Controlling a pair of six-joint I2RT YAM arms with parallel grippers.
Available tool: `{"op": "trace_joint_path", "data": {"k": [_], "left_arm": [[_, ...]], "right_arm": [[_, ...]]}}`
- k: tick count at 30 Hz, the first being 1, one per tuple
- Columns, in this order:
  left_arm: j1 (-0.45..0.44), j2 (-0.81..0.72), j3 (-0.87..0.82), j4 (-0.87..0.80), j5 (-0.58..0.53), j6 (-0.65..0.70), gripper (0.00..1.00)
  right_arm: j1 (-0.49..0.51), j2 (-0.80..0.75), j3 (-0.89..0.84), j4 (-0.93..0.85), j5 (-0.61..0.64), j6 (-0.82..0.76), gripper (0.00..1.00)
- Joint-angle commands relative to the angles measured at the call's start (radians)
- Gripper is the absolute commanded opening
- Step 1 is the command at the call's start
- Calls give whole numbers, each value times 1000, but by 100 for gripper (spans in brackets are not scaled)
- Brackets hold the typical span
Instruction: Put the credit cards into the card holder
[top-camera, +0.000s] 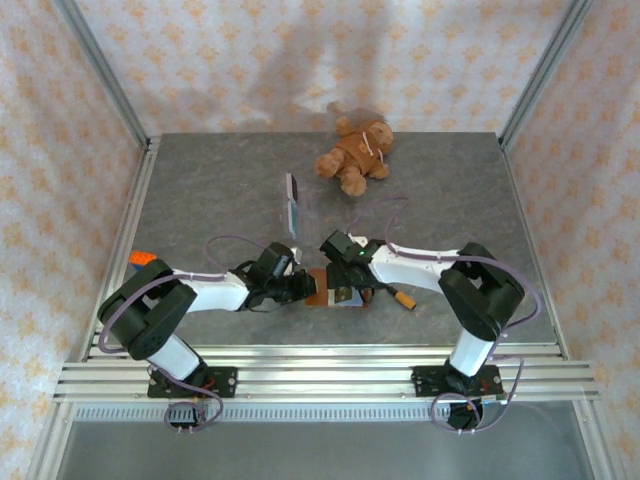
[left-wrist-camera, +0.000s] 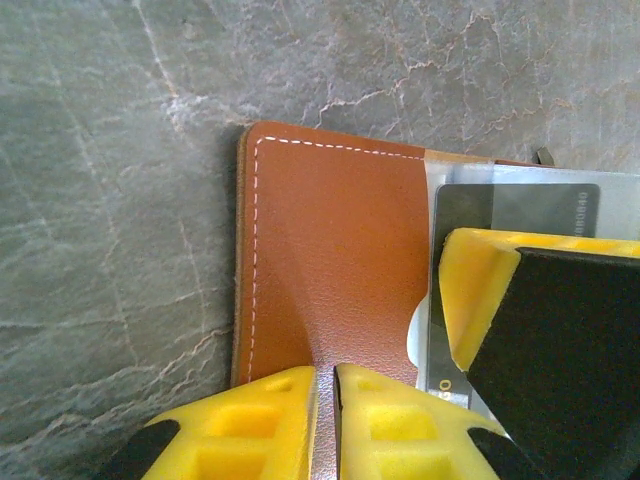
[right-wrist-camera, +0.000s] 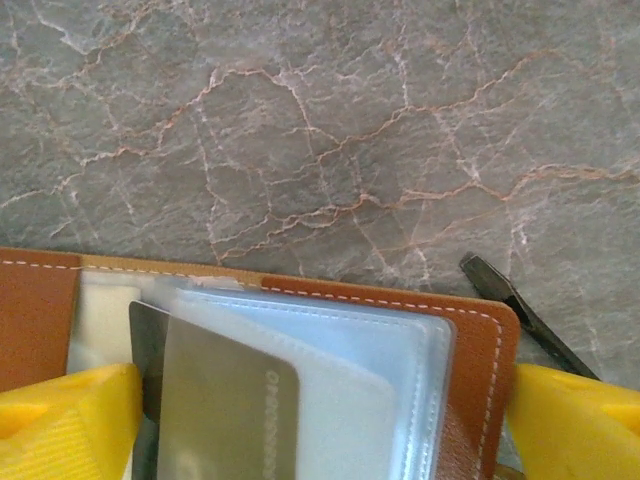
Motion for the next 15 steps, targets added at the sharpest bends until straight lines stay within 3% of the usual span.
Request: {"op": "trace_joint_path", "data": {"k": [1,11,15], "left_arm": [[6,-3,-29,-45,-30,-7,16],[6,-33,-61,-50,-66,-45,15],[6,-33,-67,-42,-67,-53,15]], "right_arm": [[3,14,10,-46,80,-1,87],[3,-62,-60,-15,54,-37,72],[3,-72,-75,-13,48,-48,74]]}}
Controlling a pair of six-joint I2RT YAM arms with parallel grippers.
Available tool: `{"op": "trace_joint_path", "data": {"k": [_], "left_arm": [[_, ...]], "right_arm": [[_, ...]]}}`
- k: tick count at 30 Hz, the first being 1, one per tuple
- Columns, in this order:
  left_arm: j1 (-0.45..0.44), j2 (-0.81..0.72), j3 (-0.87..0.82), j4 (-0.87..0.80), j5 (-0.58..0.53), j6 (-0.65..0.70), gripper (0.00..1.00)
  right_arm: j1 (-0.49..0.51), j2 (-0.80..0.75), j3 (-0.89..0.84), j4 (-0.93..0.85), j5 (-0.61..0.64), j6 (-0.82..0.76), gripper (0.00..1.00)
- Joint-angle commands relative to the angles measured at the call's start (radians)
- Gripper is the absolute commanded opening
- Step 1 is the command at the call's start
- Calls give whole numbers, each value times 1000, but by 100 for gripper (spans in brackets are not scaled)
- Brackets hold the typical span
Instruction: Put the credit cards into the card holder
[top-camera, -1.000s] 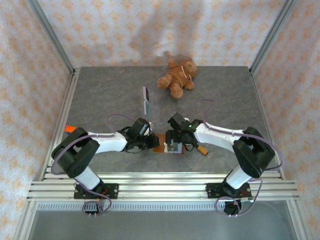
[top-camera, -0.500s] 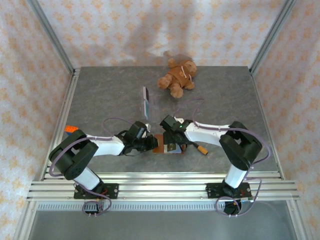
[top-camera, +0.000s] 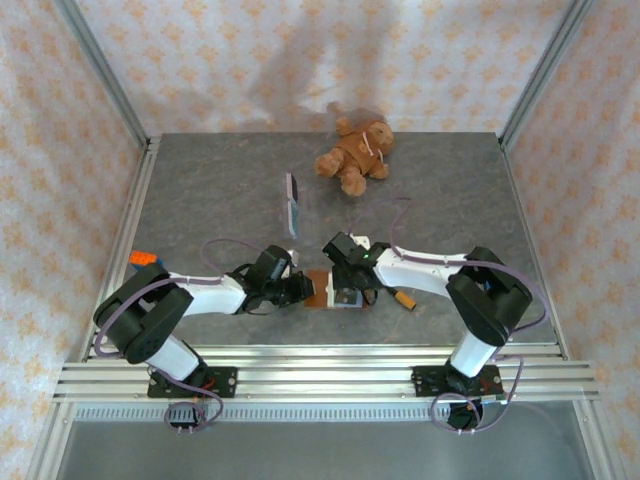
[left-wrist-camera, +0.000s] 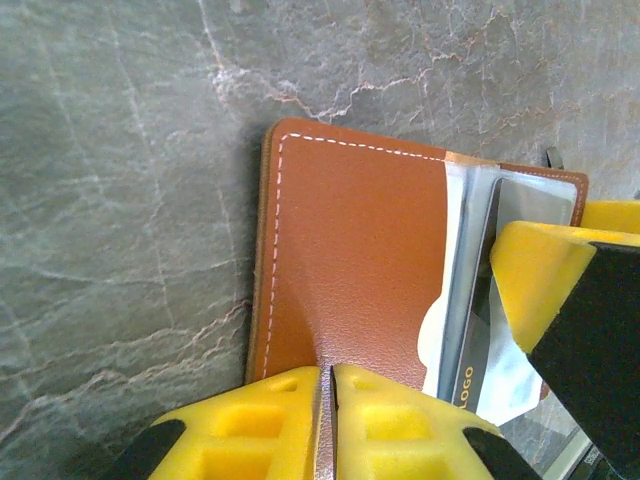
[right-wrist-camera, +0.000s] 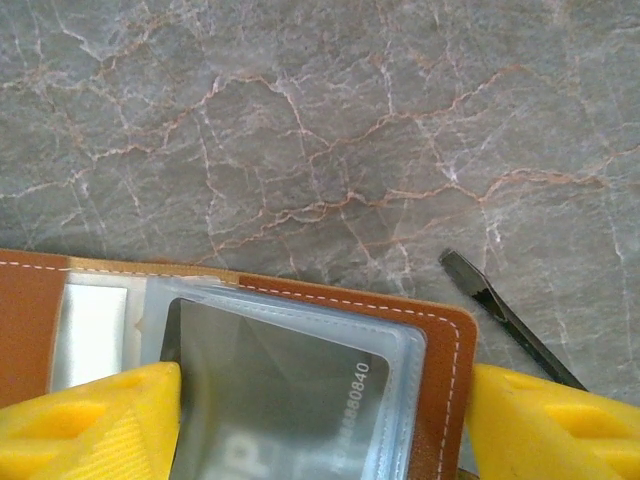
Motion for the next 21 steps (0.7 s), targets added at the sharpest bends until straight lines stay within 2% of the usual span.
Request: {"op": "trace_joint_path", "data": {"k": [1,6,11,16,21], "left_arm": [[6,-4,-30,-54,-51,-18,15],[6,-4,-25,-60,-50,-18,15],[6,1,-22,-63,-52,-19,15],[6,1,-25,-62,-52,-21,15],[6,1,-24,-73,-57,-12,15]], "right_arm": [[0,-24,-24,-38,21,-21,75],[0,-69,-11,-39,-45,-14,83],[12,-71,-31,-9,-115,-10,86],[42,-46,-59,-6,-101,-7,89],[45,-53,-86,-49,-31,-5,89]]}}
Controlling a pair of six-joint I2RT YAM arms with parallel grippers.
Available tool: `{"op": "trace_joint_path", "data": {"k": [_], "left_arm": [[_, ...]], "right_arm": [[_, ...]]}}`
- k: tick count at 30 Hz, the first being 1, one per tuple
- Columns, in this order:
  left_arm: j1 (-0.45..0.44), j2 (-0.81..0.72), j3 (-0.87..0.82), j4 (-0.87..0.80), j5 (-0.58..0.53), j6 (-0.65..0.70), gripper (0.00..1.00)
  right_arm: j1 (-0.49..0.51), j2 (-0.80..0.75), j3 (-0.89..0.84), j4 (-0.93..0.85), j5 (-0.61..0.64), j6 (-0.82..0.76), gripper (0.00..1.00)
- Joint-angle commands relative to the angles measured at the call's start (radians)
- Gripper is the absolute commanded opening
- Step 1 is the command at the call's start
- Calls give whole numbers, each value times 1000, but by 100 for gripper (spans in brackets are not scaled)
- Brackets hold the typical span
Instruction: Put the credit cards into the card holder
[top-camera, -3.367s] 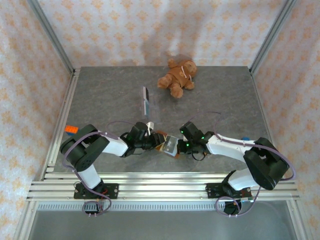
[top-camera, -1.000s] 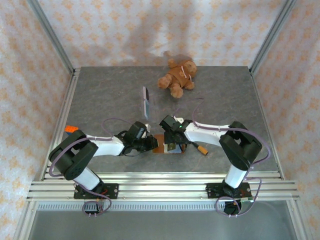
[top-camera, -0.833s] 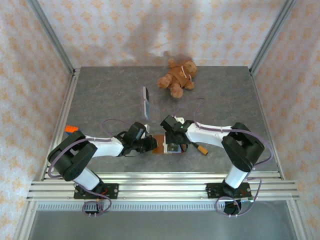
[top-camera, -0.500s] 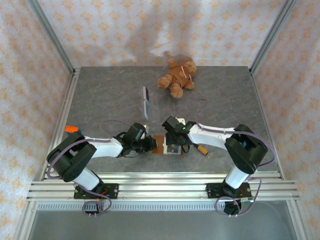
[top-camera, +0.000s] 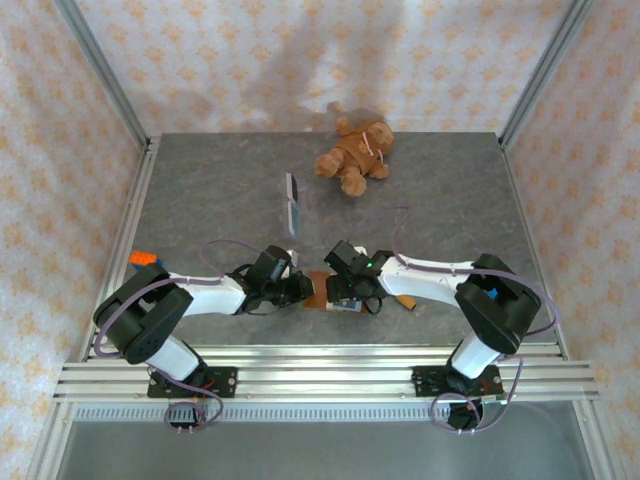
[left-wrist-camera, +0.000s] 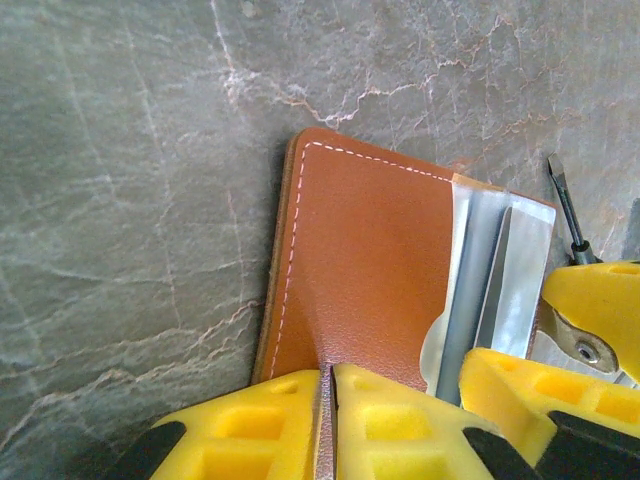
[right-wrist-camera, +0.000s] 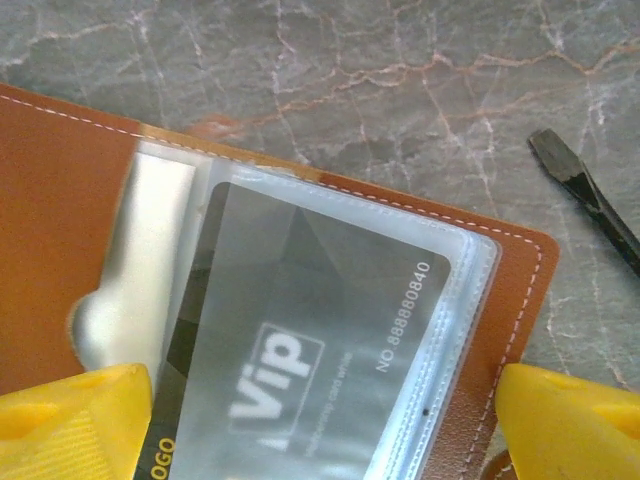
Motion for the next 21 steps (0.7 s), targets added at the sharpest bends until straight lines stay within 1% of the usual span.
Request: {"op": "trace_joint_path", "data": {"k": [1,8,10,12,15,18,21], "left_arm": [[7,2,-21,-80,-50,4,15],[8,9,-18,-90,-50,7,15],[7,7,-23,-84,-50,5,15],[8,2,-26,-80,-48,0,15],[7,-8,-25,-78,-37,-1,15],[8,-22,-24,-59,-21,-8,15],[8,-32,-14,-58,0,-9,16]], "right_arm": [[3,0,-26,-64,83,6,88],[2,-22,-22,-143,194,-27,82],[3,-25,-17,-155,207,-33,82],[2,-40,-12,-152,184,-34,83],[3,-79,-5,-143,143,-23,87],[2,-132,9,-161,139,-6,89],[2,-184,13,-191,123,0,88]]}}
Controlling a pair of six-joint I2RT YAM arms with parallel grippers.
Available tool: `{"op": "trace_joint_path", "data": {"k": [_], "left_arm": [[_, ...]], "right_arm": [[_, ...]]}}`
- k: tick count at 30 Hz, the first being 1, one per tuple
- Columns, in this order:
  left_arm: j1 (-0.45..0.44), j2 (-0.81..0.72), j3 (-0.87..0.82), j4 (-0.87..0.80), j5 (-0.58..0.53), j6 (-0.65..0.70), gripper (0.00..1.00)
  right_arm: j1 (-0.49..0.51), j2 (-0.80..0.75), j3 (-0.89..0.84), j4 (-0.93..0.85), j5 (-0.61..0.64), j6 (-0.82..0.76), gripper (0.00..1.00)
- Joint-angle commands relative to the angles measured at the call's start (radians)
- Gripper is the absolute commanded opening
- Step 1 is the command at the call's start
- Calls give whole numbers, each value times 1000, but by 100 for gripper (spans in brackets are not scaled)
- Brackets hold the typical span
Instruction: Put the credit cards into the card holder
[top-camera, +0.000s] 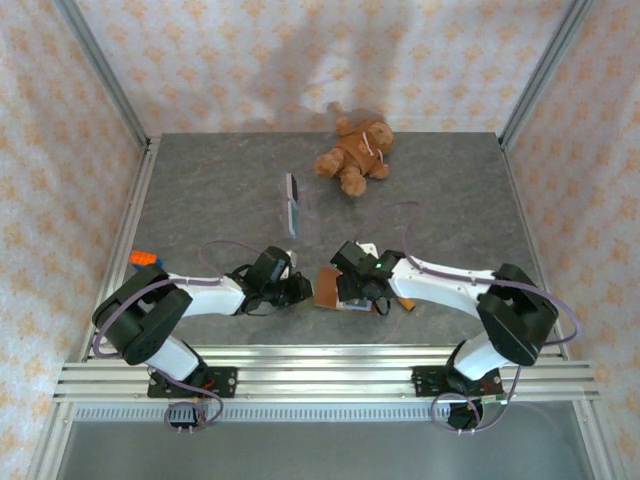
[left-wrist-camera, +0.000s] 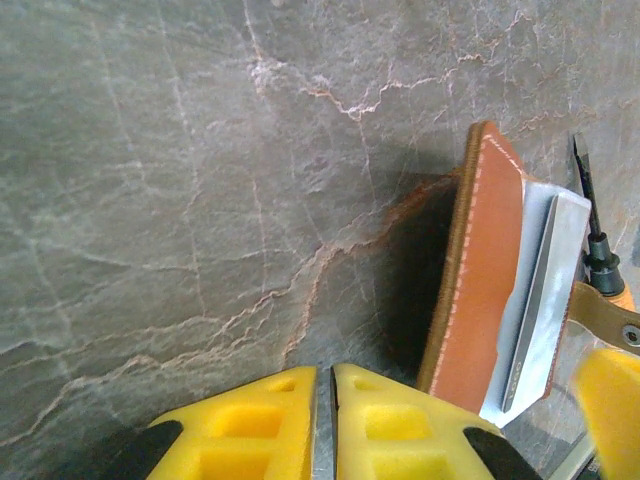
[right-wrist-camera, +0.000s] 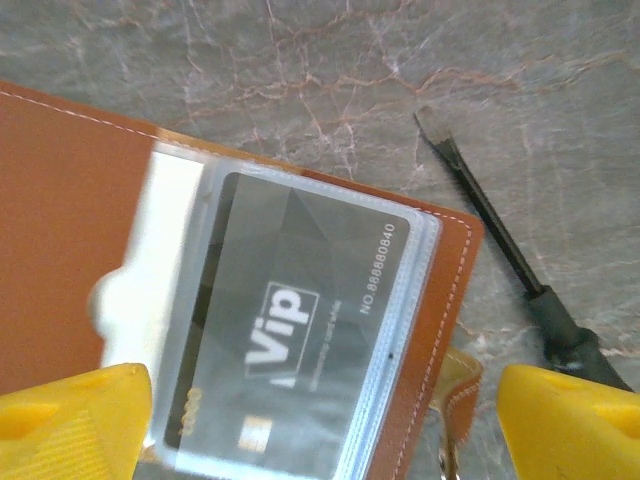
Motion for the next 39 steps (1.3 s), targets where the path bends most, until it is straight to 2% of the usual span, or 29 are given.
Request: {"op": "trace_joint_path", "data": {"k": [1,4,7,9,13,18,23,30,35,39], "left_arm": [[7,-24,-4,-49,7,-2,16],[7,-39,0,-54,11,3,16],[7,-83,10,-84,5,19,16],[6,-129,35,-158,-23,57,17],[-13,-193,103,-308,-106,161,17],[-42,-191,134,-248,-92,176,18],[-62,-77,145,-116,-25,136,19],[-63,33,114,-49,-28,133,18],[-63,-1,112,-64,-28,127,18],[-70,-71,136,-121,-51,121,18]], "right_arm": [[-4,-68,18,-70,-7,10,86],[-7,-91,11,-58,-133,15,77],[-8,-107,-20,15,-264,65,64],[-7,-114,-49,71,-308,105,62],[-10,-100,-84,112,-270,130,63],[-36,-61,-116,122,-215,143,66],[-74,-53,-139,157,-228,145,66],[-90,-49,-154,172,-243,142,64],[-91,-88,-131,133,-252,101,66],[-95,-129,-111,69,-200,70,66]]}}
